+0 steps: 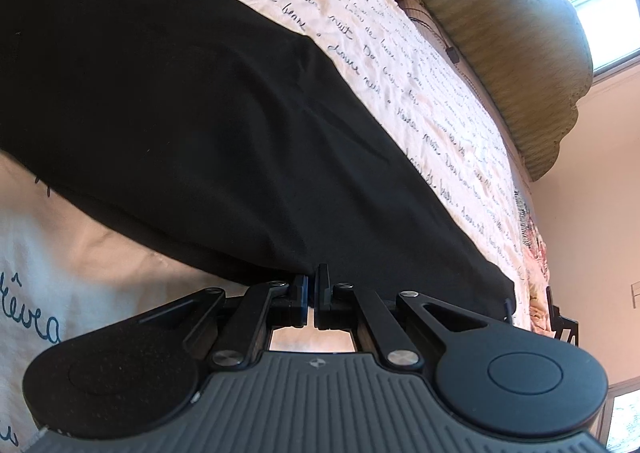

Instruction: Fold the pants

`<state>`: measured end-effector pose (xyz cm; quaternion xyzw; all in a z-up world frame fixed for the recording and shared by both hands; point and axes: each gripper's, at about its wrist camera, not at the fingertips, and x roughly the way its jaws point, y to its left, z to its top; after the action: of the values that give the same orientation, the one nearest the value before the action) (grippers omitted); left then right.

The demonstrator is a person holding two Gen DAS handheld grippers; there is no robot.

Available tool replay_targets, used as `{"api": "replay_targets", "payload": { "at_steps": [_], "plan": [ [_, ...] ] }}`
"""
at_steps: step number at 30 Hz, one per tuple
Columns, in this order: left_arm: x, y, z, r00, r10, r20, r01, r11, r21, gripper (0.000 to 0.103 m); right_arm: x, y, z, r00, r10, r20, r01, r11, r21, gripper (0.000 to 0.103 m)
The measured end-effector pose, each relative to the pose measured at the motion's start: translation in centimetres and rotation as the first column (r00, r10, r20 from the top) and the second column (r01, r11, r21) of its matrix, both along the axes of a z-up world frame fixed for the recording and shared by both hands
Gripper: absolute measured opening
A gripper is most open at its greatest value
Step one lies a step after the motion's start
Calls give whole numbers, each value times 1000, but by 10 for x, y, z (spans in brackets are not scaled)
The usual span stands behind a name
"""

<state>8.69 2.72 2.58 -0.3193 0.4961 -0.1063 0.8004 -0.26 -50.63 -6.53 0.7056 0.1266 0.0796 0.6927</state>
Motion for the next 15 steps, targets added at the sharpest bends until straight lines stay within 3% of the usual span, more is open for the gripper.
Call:
{"api": "replay_targets", "payload": {
  "at_steps": [3, 8, 10, 13, 15],
  "plan": [
    [2, 0, -3, 1000, 5, -8, -5, 1000, 3, 1, 5, 14, 0, 996, 82, -43, -84, 996, -32, 59],
    [5, 1, -7, 1000, 3, -11, -3, 1000, 6, 1, 7, 16, 21, 979, 76, -189, -127, 953, -274, 59],
    [6, 2, -8, 1000, 4, -11, -4, 1000, 4, 1, 11, 12, 23, 963, 88, -255, -160, 947, -279, 59],
    [7, 3, -10, 1000, 9, -13, -9, 1000, -2, 1, 20, 22, 21, 944, 186, -273, -254, 937, -240, 62],
    [4, 5, -11, 1000, 10, -12, -10, 1000, -3, 1, 25, 37, 24, 919, 259, -296, -337, 907, -252, 73]
  ]
}}
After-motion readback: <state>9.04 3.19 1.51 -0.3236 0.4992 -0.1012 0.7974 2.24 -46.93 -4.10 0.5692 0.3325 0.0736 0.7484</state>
